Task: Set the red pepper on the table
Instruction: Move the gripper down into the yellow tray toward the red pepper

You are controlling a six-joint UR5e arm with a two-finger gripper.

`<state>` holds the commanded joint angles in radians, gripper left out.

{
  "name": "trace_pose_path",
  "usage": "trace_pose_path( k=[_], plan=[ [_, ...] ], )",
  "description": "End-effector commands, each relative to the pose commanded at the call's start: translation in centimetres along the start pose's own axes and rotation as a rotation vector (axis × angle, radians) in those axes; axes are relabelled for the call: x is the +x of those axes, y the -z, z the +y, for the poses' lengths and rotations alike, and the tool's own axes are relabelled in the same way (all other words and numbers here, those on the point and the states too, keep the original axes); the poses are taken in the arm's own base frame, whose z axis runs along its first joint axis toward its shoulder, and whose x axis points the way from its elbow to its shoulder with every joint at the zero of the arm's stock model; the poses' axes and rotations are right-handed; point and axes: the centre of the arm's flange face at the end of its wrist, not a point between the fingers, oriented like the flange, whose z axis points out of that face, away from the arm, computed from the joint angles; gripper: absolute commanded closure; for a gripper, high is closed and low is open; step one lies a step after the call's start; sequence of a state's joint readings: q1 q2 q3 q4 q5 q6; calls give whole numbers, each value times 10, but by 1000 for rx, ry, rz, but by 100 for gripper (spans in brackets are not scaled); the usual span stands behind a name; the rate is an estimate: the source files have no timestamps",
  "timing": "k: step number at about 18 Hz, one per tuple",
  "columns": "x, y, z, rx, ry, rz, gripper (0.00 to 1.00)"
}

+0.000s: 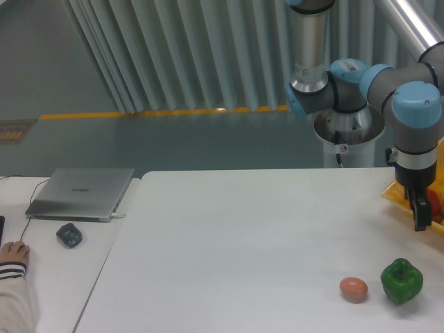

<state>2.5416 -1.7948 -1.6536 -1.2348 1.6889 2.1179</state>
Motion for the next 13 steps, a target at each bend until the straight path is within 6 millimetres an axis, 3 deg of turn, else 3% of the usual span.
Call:
trace_pose_path(
  k=[8,13],
  plan=[
    [14,-6,25,6,-247,44,0],
    [18,-11,23,45,-361,79,0]
  ],
)
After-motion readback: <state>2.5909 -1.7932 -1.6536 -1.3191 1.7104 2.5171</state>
